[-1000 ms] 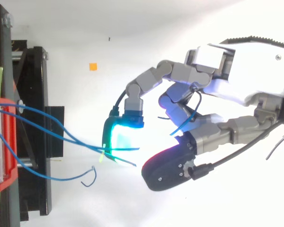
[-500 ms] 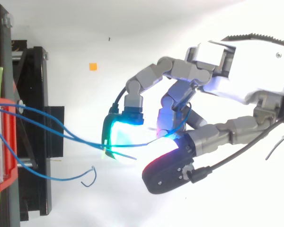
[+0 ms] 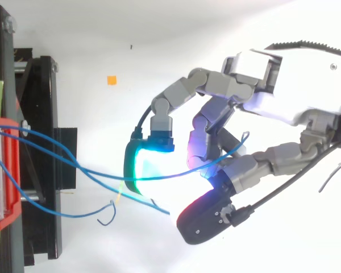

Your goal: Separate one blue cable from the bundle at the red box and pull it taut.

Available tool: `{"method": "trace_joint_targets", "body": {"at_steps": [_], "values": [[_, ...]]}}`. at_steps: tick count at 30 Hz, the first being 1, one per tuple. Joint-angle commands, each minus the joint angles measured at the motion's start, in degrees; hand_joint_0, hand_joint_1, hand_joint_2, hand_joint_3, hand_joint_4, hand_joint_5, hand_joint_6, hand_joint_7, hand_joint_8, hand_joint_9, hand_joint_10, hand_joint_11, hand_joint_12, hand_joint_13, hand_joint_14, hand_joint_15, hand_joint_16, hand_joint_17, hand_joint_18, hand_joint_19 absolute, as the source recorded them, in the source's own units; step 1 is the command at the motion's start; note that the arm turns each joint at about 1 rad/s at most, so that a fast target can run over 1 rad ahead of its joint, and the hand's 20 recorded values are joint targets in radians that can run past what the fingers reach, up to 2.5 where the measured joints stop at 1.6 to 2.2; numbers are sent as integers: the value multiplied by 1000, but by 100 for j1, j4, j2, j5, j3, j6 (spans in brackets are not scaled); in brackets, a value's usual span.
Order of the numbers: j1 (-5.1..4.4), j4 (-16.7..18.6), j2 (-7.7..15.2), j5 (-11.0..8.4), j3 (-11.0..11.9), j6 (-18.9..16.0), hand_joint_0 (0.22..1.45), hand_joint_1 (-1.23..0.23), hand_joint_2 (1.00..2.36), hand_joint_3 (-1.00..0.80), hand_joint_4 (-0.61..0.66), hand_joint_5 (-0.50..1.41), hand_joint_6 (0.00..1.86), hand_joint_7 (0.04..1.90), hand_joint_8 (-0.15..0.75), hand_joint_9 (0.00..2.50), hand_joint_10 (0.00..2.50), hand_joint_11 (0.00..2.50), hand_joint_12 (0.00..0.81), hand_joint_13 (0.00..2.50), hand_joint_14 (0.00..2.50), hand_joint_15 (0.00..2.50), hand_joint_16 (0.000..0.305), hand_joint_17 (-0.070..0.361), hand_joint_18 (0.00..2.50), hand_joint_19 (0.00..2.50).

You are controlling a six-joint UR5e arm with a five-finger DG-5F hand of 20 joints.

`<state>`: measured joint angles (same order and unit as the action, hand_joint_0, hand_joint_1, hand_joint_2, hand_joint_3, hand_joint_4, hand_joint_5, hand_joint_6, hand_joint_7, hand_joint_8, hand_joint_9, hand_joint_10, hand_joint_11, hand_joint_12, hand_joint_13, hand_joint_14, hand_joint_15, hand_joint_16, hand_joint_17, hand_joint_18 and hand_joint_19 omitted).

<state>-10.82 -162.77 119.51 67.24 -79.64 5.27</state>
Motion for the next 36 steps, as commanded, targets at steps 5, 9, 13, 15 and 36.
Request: {"method": "trace_joint_targets", "body": {"at_steps": [5,9,13,15,36], "values": [[1,0,2,0,1,0,635,-1020,1000,-500,-19,-140,952,858,257,1032,660,1352,303,1270,587,1515,36,82,1203,1432],[1,0,2,0,1,0,572,-951,1000,-500,1,-135,937,836,261,1050,650,1344,306,1278,600,1477,38,85,1216,1412],[1,0,2,0,1,0,528,-798,1000,-500,21,-127,913,827,284,1076,660,1310,322,1293,632,1438,40,90,1238,1394],[1,0,2,9,-8,0,529,-727,1000,-500,24,-125,904,837,275,1092,641,1344,317,1298,622,1430,40,90,1240,1392],[1,132,2,0,1,26,470,-554,1000,-500,53,-121,871,850,301,1120,674,1290,347,1310,634,1378,48,107,1269,1370]]}}
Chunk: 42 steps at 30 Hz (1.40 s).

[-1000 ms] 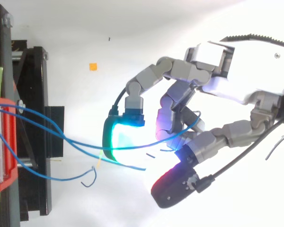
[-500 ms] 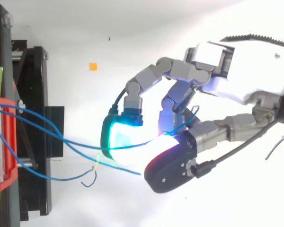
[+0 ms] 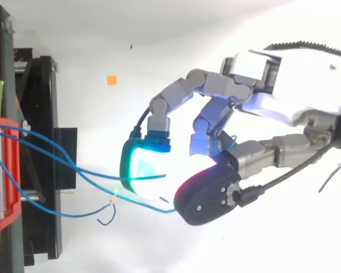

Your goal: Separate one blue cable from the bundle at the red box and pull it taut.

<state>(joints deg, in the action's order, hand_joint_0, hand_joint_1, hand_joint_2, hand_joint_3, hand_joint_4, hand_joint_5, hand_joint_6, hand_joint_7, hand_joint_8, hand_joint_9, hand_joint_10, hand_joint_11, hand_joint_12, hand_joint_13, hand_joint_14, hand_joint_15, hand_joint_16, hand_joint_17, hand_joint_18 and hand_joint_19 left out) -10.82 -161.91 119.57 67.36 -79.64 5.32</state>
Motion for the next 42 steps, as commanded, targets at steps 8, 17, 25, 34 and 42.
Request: {"method": "trace_joint_targets", "body": {"at_steps": [8,17,25,34,42], "values": [[1,54,-4,-13,-8,48,598,-559,1000,-500,2,-117,862,896,248,1160,441,1454,298,1319,487,1494,36,81,1199,1418],[1,54,5,-13,-8,57,594,-680,1013,-263,-115,-89,878,908,264,1217,439,1427,318,1342,514,1468,41,93,1248,1388],[1,54,-4,-13,-8,57,577,-634,1006,-419,-35,-101,860,936,238,1246,297,1533,291,1342,436,1540,36,82,1209,1432],[-8,81,-4,-13,-8,101,588,-580,1009,-381,-28,-98,854,936,240,1272,270,1549,291,1348,405,1550,35,79,1199,1441],[1,81,5,-13,-8,101,573,-703,1013,-155,-137,-66,858,963,301,1321,424,1391,362,1383,545,1403,51,114,1319,1338]]}}
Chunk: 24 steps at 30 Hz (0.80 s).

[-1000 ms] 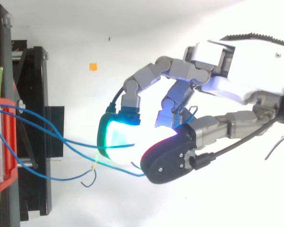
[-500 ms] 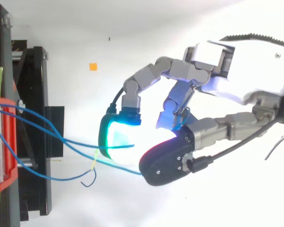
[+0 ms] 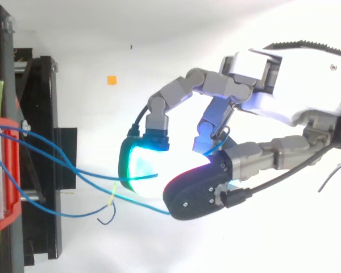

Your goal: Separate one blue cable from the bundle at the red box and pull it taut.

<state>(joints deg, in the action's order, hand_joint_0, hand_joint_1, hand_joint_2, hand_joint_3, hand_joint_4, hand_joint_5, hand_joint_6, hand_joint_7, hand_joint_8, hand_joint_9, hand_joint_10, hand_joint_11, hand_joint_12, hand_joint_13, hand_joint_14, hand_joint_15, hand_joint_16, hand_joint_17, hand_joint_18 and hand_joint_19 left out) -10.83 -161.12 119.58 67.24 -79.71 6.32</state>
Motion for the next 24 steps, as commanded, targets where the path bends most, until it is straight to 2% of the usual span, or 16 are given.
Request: {"method": "trace_joint_targets", "body": {"at_steps": [1,9,12,13,14,17,21,24], "values": [[2,2,-5,0,-1,1,574,-708,1013,-147,-151,-64,860,961,300,1333,400,1403,362,1385,537,1408,50,113,1319,1339],[2,2,4,8,-1,9,578,-731,1012,-113,-167,-56,862,977,304,1359,366,1415,372,1397,515,1411,53,119,1334,1314],[2,19,57,8,-1,1,581,-734,1012,-114,-164,-54,862,985,308,1364,338,1423,379,1397,426,1445,52,118,1327,1302],[2,19,57,8,-1,1,582,-734,1011,-111,-164,-54,862,984,319,1389,163,1478,365,1435,1,1553,52,116,1316,1283],[2,19,65,8,-1,1,581,-734,1012,-109,-164,-55,863,984,326,1388,4,1465,364,1395,8,1452,51,114,1307,1258],[2,28,109,26,-1,-17,582,-731,1012,-110,-165,-55,863,990,346,1359,11,1350,368,1332,18,1284,49,111,1290,1184],[2,107,109,8,-1,-17,584,-730,1012,-121,-165,-56,863,1006,314,1443,3,1523,365,1347,16,1331,48,107,1278,1187],[2,125,109,17,-1,-26,586,-724,1012,-128,-164,-57,864,1006,293,1461,290,1501,354,1402,9,1482,47,105,1273,1223]]}}
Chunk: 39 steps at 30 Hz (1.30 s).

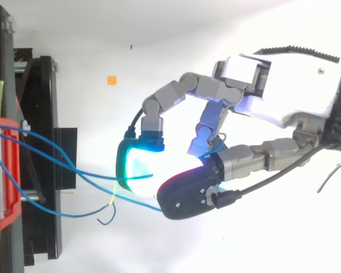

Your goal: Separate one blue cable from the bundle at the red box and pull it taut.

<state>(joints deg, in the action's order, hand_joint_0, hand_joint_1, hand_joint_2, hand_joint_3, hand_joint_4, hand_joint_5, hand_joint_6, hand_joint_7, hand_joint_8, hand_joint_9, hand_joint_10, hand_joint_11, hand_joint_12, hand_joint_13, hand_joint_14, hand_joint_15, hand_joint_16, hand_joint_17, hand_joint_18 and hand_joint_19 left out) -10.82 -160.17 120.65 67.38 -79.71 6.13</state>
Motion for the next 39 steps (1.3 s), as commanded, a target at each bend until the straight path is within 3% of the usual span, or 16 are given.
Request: {"method": "trace_joint_targets", "body": {"at_steps": [1,7,14,23,28,30,31,33,36,39], "values": [[1,30,3,3,-1,2,584,-723,1012,-125,-165,-58,865,1007,286,1455,424,1471,347,1420,5,1530,47,106,1274,1226],[1,12,3,3,-1,11,584,-724,1013,-118,-170,-59,866,1015,281,1442,503,1459,356,1448,4,1590,49,109,1273,1239],[-26,-787,-15,82,-1,-42,585,-726,1013,-123,-170,-58,866,1022,287,1420,457,1442,352,1426,0,1554,49,111,1269,1244],[-87,-981,-164,109,8,-33,585,-723,1013,-124,-166,-58,866,1017,289,1421,400,1448,358,1413,2,1513,49,111,1263,1243],[-131,-1429,-288,126,-18,-42,586,-722,1012,-128,-164,-58,867,1016,296,1422,385,1455,362,1409,3,1507,50,112,1263,1242],[-149,-1535,-402,135,-176,-25,585,-722,1012,-122,-165,-58,868,1012,301,1423,384,1453,367,1410,3,1515,50,113,1265,1233],[-157,-1464,-490,118,-361,-42,585,-721,1012,-124,-164,-58,868,1013,299,1424,379,1459,371,1411,2,1511,50,112,1265,1232],[-210,-1060,-683,-58,-730,-130,585,-722,1012,-125,-159,-58,868,1012,298,1423,380,1457,364,1410,3,1511,50,112,1265,1232],[-254,-735,-727,-287,-915,-236,585,-722,1012,-125,-159,-58,868,1011,295,1425,376,1447,358,1412,2,1509,50,111,1266,1231],[-263,-708,-727,-313,-994,-253,589,-720,1012,-139,-145,-59,868,1016,294,1425,368,1461,361,1410,3,1518,49,111,1262,1234]]}}
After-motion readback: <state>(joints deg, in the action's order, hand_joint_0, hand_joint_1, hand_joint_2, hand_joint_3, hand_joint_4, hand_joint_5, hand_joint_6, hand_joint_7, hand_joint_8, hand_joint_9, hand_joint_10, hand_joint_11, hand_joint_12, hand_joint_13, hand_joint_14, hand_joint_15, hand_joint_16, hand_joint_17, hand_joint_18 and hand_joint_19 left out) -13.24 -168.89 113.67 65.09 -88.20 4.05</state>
